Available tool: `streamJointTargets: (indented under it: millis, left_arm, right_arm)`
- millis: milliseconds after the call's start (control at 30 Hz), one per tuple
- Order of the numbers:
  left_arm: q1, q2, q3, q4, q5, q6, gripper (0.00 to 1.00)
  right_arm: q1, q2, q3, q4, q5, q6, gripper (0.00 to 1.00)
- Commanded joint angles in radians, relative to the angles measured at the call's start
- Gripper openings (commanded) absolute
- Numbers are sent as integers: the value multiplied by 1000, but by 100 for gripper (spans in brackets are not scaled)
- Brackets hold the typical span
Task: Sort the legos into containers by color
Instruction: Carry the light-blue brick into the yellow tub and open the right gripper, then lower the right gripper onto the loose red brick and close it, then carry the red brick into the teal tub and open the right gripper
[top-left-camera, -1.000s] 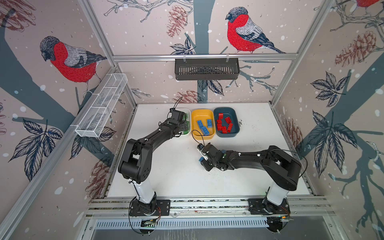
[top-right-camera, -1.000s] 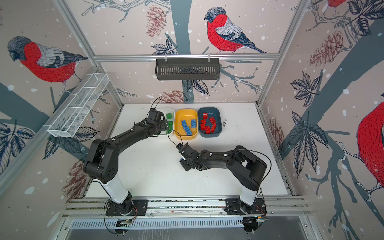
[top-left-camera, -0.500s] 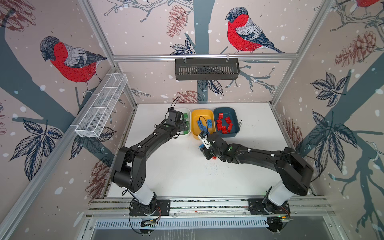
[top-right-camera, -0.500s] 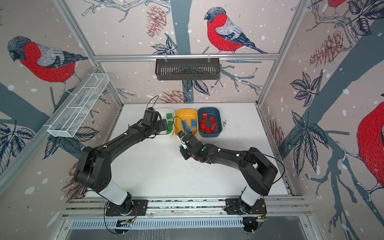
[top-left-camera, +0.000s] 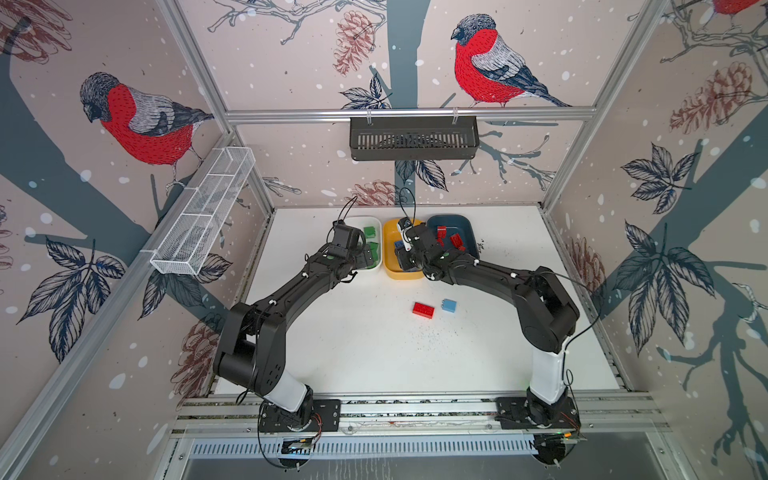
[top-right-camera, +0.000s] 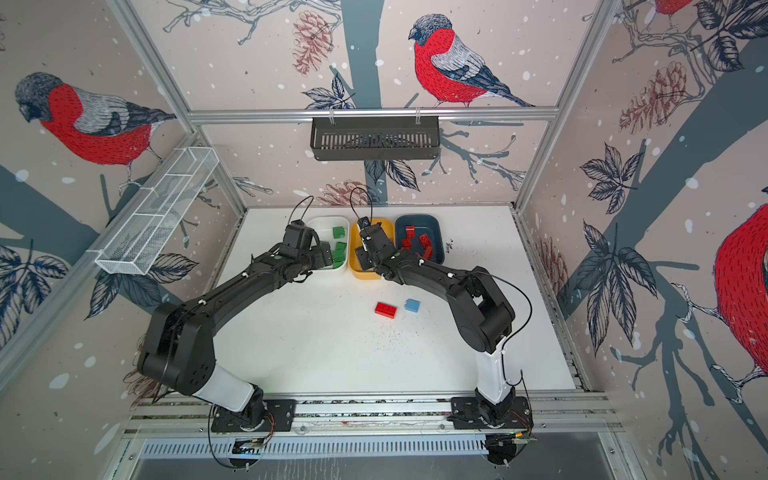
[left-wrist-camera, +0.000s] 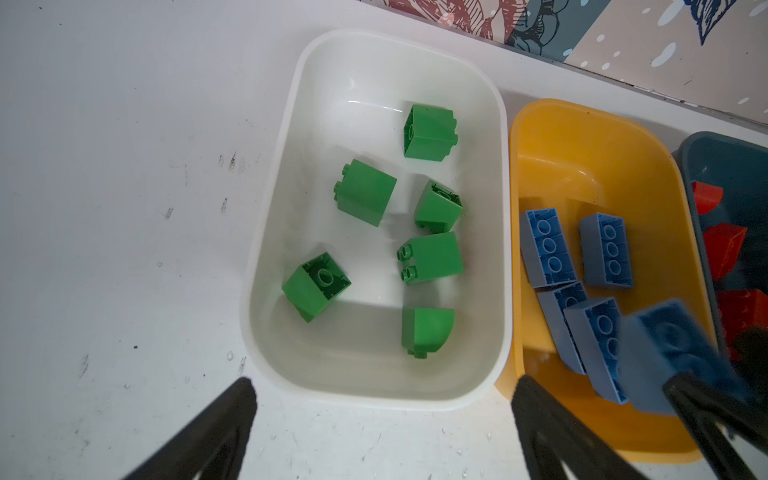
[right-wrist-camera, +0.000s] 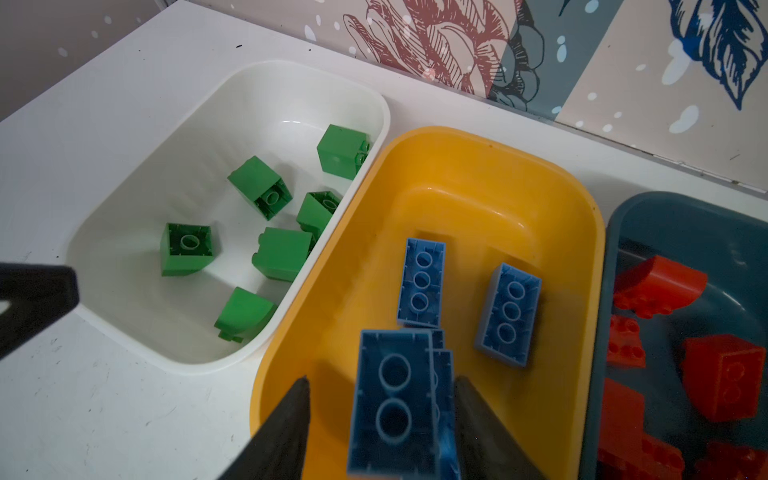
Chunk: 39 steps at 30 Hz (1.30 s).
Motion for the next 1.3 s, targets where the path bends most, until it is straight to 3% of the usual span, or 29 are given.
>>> streamJointTargets:
  millis: [0,233,433,800,1133,1267]
  left_arm:
    - [3,-7,-5,-6,8,-8,96]
    - [3,11,0,7,29,-9,96]
    - [3,30,6,20,53,-14,97]
    - [3,25,-2,18,60,-16,96]
    - [3,31,4,16,75,-11,96]
    - [3,28,13,12,87,1,97]
  right_arm:
    - [1,-40,-22,-35,-10,3,64]
    - [2,-249,-287,-59,-73,59,72]
    - [38,-364,-522,-56,-210,6,77]
    - [49,-277,-504,-95,-236,-28,79]
    - [74,-229,-497,-119,-250,-21,66]
    - [97,-214,-484,-152,-102,-5,53]
